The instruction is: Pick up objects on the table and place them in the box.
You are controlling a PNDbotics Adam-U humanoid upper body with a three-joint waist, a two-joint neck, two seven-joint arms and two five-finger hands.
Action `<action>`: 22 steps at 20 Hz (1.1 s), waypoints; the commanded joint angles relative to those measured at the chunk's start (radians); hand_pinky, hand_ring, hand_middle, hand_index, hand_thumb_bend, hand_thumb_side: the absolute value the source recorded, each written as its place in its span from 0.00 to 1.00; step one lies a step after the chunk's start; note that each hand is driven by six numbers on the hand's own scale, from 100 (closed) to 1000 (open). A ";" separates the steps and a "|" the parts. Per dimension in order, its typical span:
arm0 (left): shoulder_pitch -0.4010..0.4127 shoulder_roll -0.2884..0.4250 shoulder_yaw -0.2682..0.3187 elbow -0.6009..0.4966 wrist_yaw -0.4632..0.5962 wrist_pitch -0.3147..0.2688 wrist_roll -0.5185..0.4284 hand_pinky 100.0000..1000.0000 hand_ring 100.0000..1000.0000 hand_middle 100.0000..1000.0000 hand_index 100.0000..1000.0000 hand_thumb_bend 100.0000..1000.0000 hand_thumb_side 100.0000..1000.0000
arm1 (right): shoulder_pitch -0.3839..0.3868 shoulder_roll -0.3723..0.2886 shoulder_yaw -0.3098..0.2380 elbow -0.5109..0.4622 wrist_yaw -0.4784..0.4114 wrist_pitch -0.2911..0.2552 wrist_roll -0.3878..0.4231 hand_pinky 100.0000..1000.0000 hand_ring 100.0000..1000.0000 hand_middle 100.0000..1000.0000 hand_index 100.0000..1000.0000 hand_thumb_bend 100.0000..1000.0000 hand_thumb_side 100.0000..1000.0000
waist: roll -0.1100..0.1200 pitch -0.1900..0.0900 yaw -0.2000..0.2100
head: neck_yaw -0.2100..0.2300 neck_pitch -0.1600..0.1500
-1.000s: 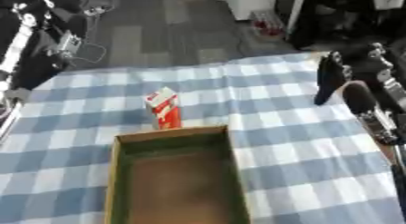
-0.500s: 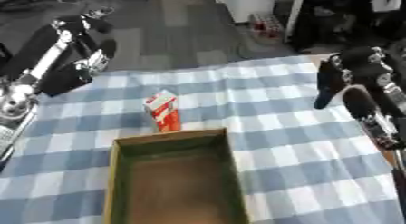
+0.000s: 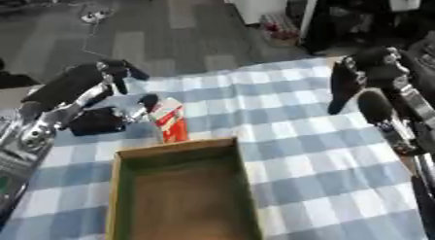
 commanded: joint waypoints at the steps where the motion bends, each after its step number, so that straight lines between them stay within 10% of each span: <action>1: -0.012 -0.019 -0.004 -0.013 -0.059 -0.003 -0.051 0.51 0.60 0.73 0.84 0.06 1.00 | -0.013 -0.013 -0.006 -0.013 -0.001 -0.011 0.011 0.28 0.25 0.30 0.42 0.00 1.00 | -0.001 -0.008 0.000 | 0.000 -0.003; 22: -0.045 -0.035 -0.025 0.006 -0.144 -0.026 -0.203 0.62 0.70 0.81 0.89 0.20 1.00 | -0.015 -0.011 -0.004 -0.013 -0.003 -0.010 0.014 0.28 0.25 0.30 0.42 0.00 1.00 | 0.001 -0.010 -0.001 | 0.019 -0.012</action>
